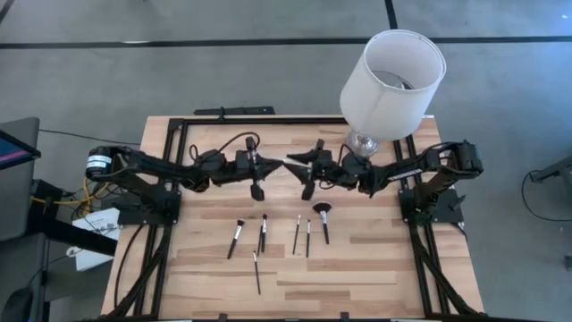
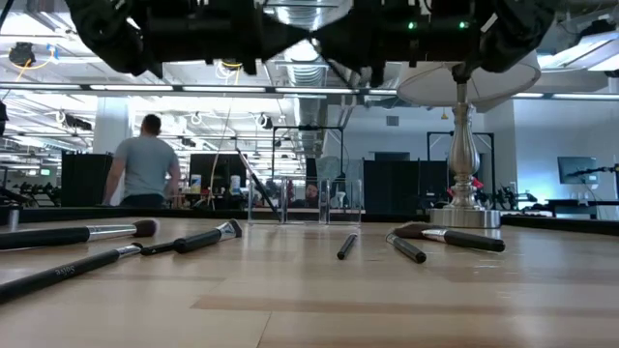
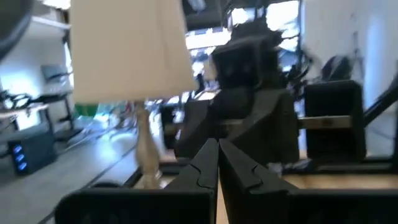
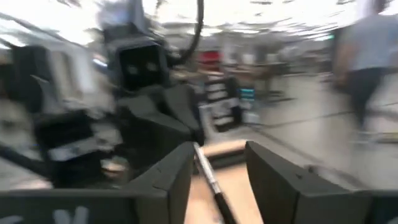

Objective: Sort items
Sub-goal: Put the right black eyeshadow brush into the transparent organizer

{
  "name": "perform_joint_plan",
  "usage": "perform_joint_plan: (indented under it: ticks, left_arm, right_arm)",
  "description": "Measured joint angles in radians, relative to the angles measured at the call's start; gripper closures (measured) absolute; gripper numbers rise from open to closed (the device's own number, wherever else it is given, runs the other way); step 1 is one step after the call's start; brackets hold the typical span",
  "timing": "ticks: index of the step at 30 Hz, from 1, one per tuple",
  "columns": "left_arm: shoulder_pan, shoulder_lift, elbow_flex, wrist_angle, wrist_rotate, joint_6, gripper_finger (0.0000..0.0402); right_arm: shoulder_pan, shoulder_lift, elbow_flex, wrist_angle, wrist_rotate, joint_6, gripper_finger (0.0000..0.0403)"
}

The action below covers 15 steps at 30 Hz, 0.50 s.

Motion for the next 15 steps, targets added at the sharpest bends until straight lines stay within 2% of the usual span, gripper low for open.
perform_joint_plan:
  ticks: [3,8,15]
  left_arm:
    - [0.019,0.001,-0.033,-0.028,-0.004,0.0,0.0398]
    - [0.092,-0.003,-0.046,-0.117,-0.091,0.005,0.0398]
    - [0.186,-0.004,-0.046,-0.237,-0.08,-0.084,0.0398]
  right_arm:
    - [0.008,0.0,0.001,-0.043,0.093,-0.076,0.0239]
    - [0.047,0.0,0.001,-0.06,0.102,-0.118,0.0217]
    - [0.103,0.0,0.001,-0.064,0.174,-0.169,0.0209]
